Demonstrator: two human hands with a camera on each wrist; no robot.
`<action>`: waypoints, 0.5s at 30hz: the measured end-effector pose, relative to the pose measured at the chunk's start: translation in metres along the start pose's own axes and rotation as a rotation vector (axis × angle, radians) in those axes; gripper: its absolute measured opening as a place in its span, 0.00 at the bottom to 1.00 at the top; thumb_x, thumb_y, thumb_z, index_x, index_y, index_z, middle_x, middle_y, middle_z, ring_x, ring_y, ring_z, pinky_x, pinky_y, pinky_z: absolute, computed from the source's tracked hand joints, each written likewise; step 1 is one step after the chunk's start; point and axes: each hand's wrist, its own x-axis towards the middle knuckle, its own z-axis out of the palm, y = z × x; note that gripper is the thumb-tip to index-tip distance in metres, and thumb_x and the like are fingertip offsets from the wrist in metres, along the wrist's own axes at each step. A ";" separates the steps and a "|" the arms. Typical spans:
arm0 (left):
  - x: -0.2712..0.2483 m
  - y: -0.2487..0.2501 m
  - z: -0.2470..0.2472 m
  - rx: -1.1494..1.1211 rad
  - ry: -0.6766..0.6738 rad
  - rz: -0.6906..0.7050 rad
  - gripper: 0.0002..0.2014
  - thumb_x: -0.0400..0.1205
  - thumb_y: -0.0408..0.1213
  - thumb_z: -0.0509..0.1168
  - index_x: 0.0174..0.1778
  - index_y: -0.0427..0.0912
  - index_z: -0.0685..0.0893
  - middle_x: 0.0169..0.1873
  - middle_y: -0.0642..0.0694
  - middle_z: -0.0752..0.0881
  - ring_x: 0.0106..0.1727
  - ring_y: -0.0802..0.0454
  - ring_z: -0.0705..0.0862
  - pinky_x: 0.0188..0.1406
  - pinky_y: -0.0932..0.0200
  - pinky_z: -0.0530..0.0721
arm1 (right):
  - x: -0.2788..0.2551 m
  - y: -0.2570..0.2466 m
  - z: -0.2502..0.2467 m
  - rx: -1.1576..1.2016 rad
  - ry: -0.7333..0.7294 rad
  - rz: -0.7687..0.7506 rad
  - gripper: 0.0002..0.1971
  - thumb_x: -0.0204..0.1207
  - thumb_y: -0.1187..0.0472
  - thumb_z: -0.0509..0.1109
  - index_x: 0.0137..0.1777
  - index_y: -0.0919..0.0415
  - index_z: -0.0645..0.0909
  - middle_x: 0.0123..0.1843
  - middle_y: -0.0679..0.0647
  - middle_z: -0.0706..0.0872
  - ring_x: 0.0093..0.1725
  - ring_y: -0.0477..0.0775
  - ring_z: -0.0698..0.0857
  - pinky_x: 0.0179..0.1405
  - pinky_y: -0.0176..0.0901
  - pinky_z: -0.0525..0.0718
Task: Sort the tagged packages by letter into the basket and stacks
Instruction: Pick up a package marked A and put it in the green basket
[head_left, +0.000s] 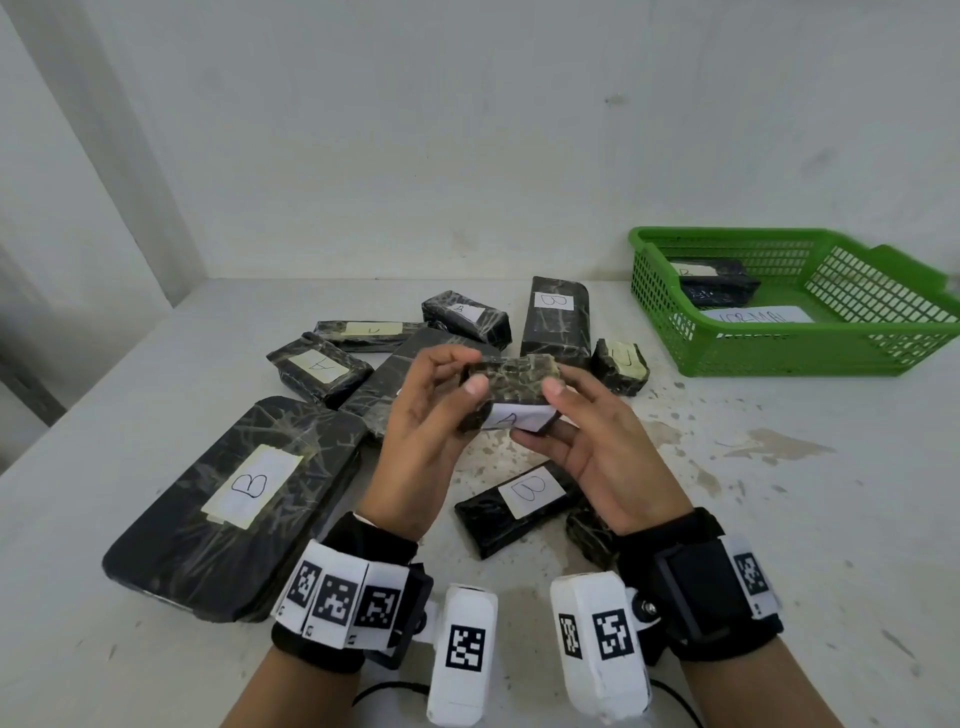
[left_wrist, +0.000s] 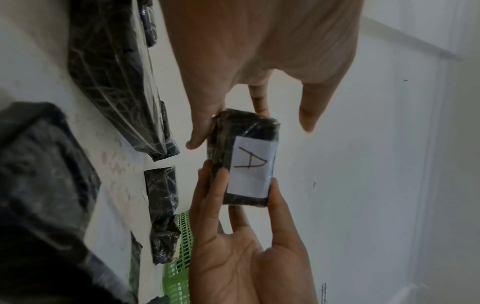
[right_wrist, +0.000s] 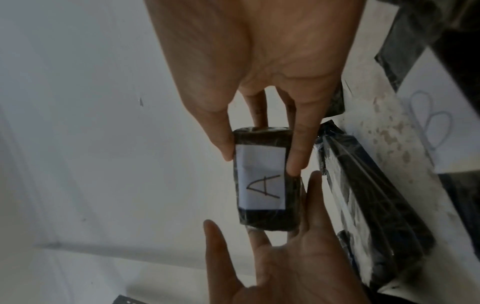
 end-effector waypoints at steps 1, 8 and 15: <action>0.000 0.000 0.001 0.008 0.016 -0.004 0.21 0.74 0.46 0.71 0.59 0.42 0.77 0.57 0.36 0.81 0.58 0.42 0.83 0.60 0.42 0.81 | 0.001 0.001 -0.001 0.004 0.009 -0.019 0.24 0.70 0.58 0.73 0.66 0.63 0.80 0.57 0.62 0.89 0.55 0.57 0.89 0.47 0.45 0.90; 0.003 -0.004 -0.003 0.112 0.147 -0.030 0.17 0.77 0.43 0.68 0.59 0.40 0.86 0.53 0.39 0.89 0.54 0.48 0.89 0.50 0.50 0.89 | -0.002 0.004 0.002 -0.033 -0.055 -0.042 0.22 0.70 0.59 0.73 0.64 0.61 0.79 0.54 0.60 0.90 0.55 0.55 0.90 0.51 0.46 0.89; 0.003 -0.008 -0.004 0.159 0.177 0.018 0.10 0.77 0.43 0.68 0.43 0.39 0.85 0.47 0.41 0.89 0.46 0.50 0.88 0.42 0.54 0.88 | -0.003 0.007 0.002 -0.130 0.023 -0.103 0.10 0.80 0.65 0.69 0.59 0.67 0.82 0.49 0.63 0.91 0.52 0.60 0.91 0.43 0.49 0.91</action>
